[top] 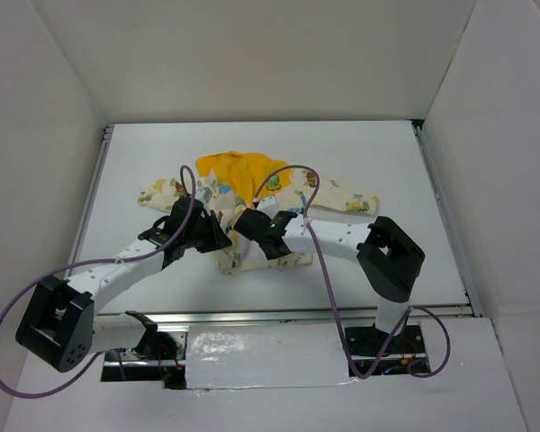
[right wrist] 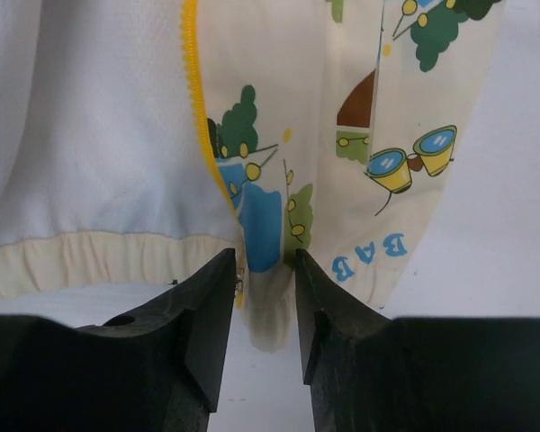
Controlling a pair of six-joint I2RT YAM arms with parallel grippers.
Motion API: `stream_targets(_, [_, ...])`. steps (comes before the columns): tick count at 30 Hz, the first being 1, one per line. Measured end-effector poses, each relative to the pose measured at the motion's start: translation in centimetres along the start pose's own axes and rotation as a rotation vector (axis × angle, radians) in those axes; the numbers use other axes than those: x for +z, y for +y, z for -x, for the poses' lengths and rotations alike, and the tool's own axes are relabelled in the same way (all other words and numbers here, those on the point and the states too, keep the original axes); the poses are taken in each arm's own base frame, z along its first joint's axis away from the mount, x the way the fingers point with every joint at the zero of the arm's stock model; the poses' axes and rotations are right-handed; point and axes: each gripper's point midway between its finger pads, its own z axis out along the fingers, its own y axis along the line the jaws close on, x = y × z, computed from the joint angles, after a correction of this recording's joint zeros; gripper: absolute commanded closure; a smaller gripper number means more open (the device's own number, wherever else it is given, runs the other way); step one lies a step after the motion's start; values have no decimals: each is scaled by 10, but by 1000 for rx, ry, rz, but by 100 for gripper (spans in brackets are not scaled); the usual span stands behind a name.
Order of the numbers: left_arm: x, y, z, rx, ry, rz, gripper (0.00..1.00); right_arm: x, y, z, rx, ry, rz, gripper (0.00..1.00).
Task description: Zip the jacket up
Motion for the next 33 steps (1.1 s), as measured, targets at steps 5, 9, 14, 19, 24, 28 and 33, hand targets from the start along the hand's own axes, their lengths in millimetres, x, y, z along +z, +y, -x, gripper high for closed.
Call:
stream_targets(5, [0, -1, 0, -1, 1, -4, 100, -1, -3, -4, -2, 12, -14, 100])
stream_targets(9, [0, -1, 0, -1, 1, -8, 100, -1, 1, -5, 5, 18, 7, 100])
stream_targets(14, [1, -1, -1, -4, 3, -23, 100, -5, 16, 0, 64, 19, 148, 100])
stream_targets(19, [3, 0, -6, -20, 12, -62, 100, -23, 4, 35, 338, -59, 509, 100])
stream_targets(24, [5, -9, -6, -40, -1, -147, 100, -28, 0, 65, 468, -121, 777, 88])
stream_targets(28, [5, -15, -5, -59, -3, -188, 100, -27, 25, 61, 447, -65, 923, 66])
stream_targets(33, [6, -21, -3, -56, -9, -216, 100, -5, 34, 42, 447, 19, 918, 69])
